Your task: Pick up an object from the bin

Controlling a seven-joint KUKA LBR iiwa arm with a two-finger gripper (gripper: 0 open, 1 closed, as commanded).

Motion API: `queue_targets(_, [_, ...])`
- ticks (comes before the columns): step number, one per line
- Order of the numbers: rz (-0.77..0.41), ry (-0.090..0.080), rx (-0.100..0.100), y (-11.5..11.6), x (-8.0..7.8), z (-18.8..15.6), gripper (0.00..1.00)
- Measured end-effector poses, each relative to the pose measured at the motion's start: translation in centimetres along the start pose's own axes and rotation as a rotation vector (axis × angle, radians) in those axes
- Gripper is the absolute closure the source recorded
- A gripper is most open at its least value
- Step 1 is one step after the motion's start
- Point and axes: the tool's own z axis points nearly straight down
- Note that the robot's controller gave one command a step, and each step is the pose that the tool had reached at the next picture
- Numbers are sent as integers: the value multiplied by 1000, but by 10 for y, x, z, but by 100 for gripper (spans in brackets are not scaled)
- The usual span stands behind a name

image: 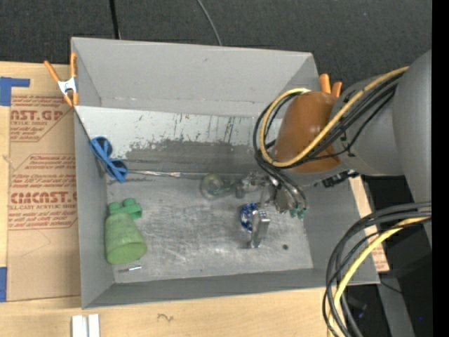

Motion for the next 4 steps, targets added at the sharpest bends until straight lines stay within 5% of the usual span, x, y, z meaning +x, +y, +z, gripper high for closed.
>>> queue_targets(1, [7, -6, 5, -6, -1, -4, 100])
queue_targets(2, [7, -6, 5, -6, -1, -4, 0])
queue_targets(3, [-89, -15, 6, -35, 65, 8, 0])
queue_targets(4, [-168, -28, 11, -25, 76, 6, 0])
